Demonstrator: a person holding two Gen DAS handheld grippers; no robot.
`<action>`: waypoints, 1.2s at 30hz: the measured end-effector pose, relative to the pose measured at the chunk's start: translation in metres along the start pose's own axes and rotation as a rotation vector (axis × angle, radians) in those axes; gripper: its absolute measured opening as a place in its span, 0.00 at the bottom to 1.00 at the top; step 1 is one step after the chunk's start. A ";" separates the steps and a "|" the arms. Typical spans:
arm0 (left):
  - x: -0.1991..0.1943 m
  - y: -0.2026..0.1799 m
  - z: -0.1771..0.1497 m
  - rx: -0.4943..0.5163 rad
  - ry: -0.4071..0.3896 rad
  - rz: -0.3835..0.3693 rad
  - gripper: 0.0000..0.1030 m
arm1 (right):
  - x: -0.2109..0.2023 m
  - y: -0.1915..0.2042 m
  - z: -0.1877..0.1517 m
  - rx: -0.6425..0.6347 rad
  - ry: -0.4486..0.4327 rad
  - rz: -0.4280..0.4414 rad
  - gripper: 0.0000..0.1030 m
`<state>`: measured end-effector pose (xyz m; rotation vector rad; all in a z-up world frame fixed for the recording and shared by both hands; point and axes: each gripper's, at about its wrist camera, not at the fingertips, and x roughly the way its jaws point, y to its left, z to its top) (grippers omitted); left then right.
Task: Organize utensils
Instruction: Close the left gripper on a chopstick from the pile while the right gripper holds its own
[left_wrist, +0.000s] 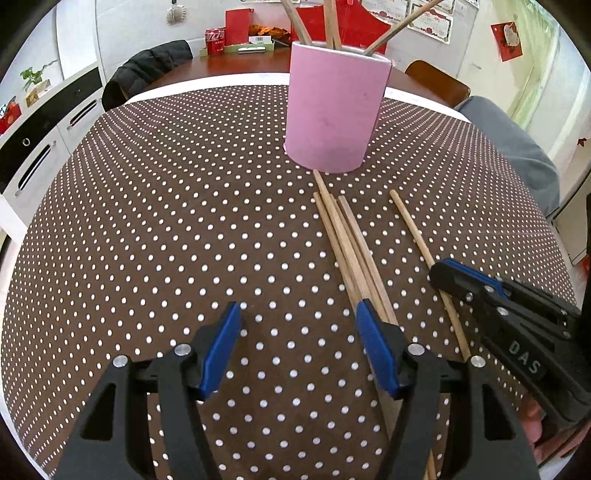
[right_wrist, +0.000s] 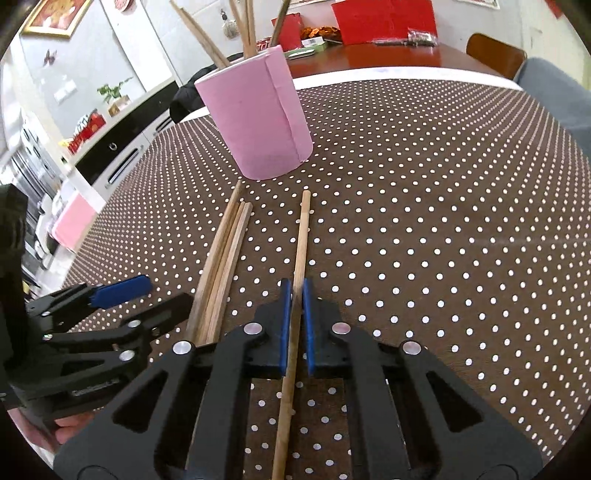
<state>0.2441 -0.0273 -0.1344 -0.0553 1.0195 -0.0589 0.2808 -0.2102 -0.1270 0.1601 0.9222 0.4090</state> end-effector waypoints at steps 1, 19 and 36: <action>0.001 -0.002 0.002 0.000 0.002 -0.001 0.63 | -0.001 -0.003 0.000 0.013 0.000 0.016 0.07; 0.009 -0.012 0.017 -0.070 0.074 0.115 0.69 | -0.007 -0.020 -0.003 0.095 0.001 0.114 0.07; 0.003 -0.006 0.011 -0.058 0.008 0.027 0.06 | -0.008 -0.016 -0.002 0.080 0.000 0.091 0.06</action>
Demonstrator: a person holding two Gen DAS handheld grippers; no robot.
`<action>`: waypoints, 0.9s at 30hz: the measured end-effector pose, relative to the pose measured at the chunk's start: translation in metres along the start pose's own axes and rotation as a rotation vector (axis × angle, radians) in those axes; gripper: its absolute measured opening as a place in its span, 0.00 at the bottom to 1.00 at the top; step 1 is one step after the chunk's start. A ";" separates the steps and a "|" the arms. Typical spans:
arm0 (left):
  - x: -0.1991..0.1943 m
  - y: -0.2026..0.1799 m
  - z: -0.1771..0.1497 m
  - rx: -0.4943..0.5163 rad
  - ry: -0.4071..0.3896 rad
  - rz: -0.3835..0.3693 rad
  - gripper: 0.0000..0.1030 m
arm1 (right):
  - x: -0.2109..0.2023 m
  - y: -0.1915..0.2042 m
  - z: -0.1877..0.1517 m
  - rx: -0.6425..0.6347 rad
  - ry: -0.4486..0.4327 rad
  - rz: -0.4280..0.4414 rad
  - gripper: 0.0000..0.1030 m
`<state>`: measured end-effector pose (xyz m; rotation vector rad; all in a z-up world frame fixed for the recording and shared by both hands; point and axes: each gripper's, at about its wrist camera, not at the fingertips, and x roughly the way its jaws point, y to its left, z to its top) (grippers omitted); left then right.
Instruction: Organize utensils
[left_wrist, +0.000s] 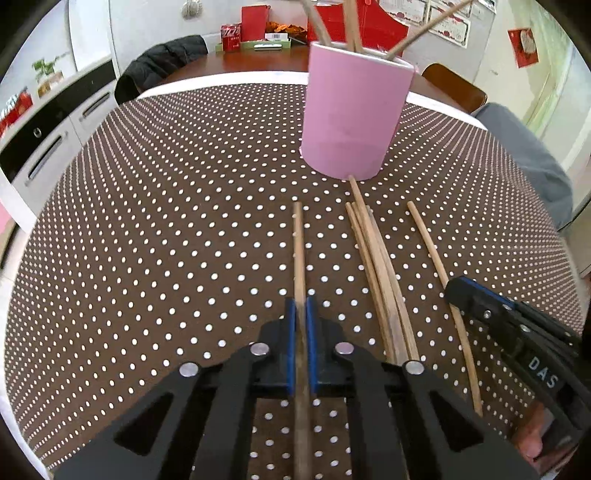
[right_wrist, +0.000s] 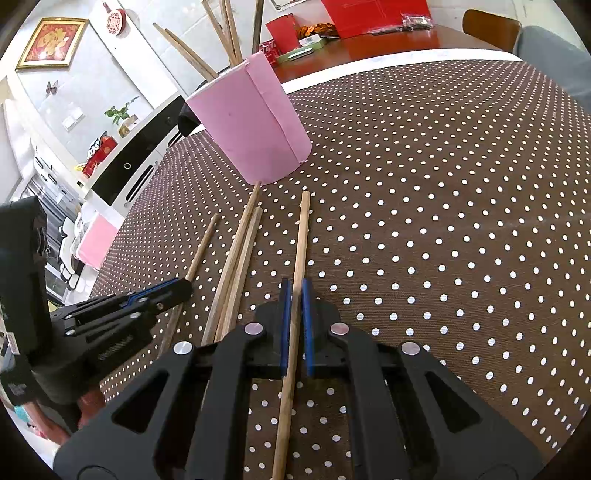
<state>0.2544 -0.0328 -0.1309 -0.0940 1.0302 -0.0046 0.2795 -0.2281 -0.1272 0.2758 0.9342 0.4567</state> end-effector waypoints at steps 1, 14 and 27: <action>0.000 0.003 0.000 -0.011 -0.001 -0.008 0.06 | 0.000 0.001 0.000 -0.004 0.000 -0.004 0.06; -0.040 0.024 -0.001 -0.001 -0.153 -0.048 0.07 | -0.019 0.029 0.006 -0.063 -0.081 -0.052 0.05; -0.115 0.009 0.015 0.063 -0.361 -0.080 0.07 | -0.073 0.069 0.018 -0.193 -0.254 -0.069 0.05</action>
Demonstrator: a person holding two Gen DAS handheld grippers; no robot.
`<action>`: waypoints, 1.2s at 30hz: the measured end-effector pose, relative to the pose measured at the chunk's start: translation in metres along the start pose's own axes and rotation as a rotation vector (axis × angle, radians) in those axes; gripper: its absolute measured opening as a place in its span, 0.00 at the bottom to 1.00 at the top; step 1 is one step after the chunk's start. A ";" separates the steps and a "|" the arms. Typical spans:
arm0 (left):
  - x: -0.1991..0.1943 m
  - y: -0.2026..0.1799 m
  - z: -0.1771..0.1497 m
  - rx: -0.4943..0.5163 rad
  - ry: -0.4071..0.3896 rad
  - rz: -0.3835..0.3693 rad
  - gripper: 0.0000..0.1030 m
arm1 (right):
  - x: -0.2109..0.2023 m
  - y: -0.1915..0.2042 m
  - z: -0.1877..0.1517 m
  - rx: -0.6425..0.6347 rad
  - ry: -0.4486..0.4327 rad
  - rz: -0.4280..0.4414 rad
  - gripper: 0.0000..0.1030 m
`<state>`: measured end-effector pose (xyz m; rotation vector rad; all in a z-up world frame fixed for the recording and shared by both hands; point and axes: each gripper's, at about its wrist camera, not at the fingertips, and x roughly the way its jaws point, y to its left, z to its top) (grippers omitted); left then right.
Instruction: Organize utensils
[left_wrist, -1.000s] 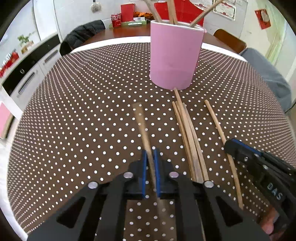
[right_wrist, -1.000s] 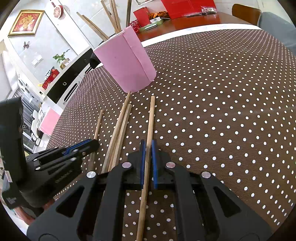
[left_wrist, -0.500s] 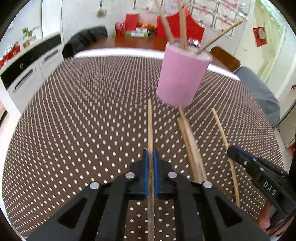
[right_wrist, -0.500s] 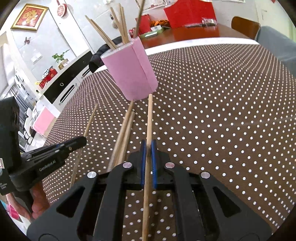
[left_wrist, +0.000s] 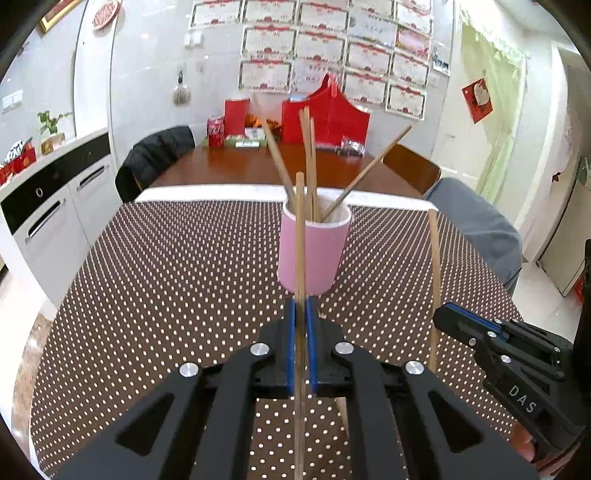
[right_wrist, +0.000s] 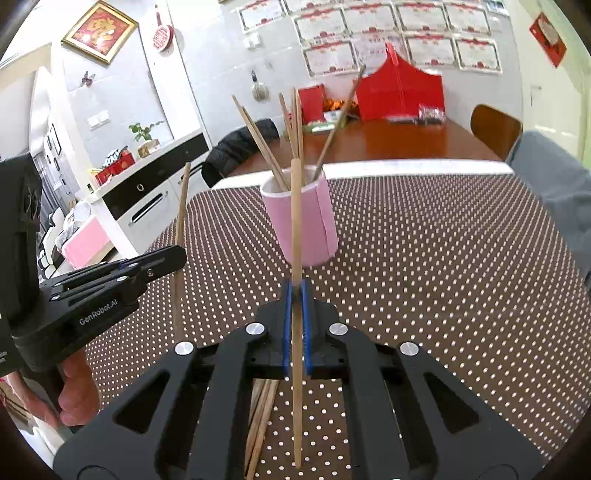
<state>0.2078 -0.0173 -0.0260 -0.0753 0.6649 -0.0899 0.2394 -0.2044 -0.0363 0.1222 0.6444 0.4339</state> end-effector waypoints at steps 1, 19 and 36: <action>-0.003 -0.005 0.001 0.001 -0.006 -0.003 0.07 | -0.002 0.000 0.001 -0.006 -0.006 -0.001 0.05; -0.014 -0.008 0.036 0.003 -0.074 0.001 0.07 | 0.006 0.005 0.019 -0.077 0.026 -0.030 0.04; 0.021 0.014 0.049 -0.023 0.037 -0.013 0.07 | 0.139 -0.035 0.002 -0.091 0.317 -0.262 0.43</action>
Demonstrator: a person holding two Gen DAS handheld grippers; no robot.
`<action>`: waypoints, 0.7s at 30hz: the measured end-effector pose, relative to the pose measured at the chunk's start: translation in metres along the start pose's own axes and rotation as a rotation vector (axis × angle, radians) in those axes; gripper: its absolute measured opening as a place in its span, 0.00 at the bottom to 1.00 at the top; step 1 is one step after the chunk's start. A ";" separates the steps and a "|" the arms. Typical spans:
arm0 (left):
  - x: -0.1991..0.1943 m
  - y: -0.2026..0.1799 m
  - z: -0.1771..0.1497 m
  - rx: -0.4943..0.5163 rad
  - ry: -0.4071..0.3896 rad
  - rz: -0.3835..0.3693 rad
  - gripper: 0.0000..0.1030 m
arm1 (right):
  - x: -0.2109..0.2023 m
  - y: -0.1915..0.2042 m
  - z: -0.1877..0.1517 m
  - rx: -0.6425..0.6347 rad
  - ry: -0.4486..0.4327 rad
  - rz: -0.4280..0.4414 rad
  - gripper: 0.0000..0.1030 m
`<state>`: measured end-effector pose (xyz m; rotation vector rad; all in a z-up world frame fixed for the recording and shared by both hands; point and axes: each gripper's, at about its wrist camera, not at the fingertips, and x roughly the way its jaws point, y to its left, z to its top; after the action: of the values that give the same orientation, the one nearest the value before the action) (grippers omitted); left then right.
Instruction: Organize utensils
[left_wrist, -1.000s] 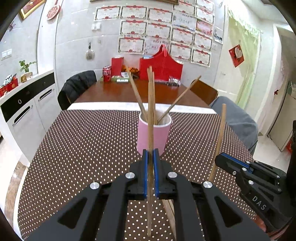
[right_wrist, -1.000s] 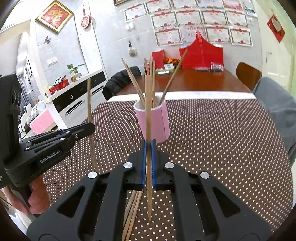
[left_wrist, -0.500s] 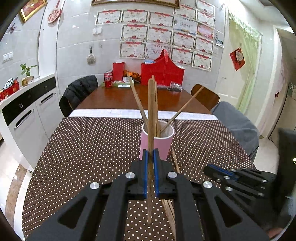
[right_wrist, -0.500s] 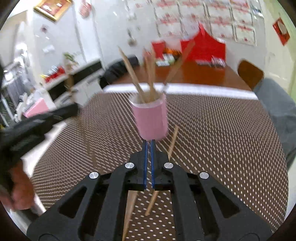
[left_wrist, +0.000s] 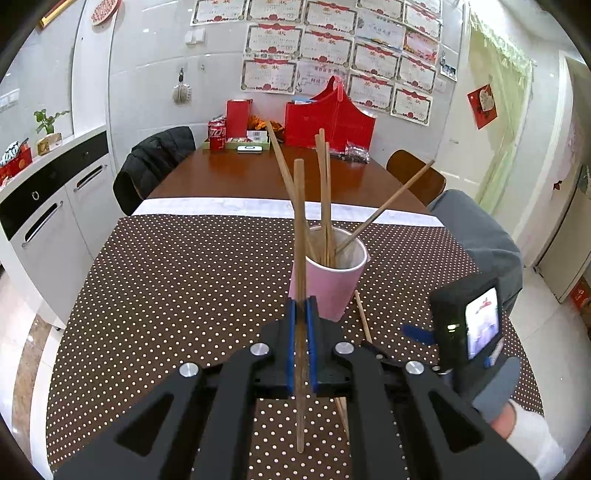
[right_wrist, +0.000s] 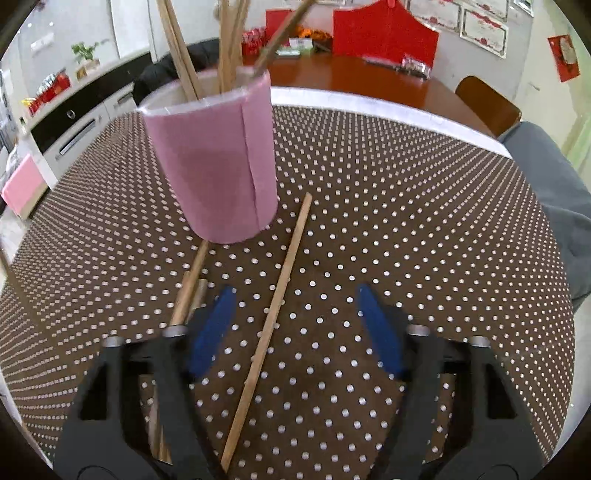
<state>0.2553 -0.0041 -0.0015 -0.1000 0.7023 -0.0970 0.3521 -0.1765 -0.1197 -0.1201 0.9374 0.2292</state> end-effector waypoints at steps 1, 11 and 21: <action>0.001 0.000 0.000 -0.001 0.002 -0.001 0.07 | 0.009 -0.002 0.000 0.015 0.028 0.008 0.28; 0.011 -0.001 0.007 -0.005 0.006 -0.009 0.07 | -0.007 -0.018 0.000 0.125 -0.072 0.083 0.06; -0.003 -0.010 0.020 0.004 -0.024 0.005 0.07 | -0.112 -0.014 -0.010 0.144 -0.378 0.148 0.06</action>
<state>0.2651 -0.0120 0.0164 -0.0960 0.6785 -0.0922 0.2844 -0.2079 -0.0348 0.1233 0.5839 0.3083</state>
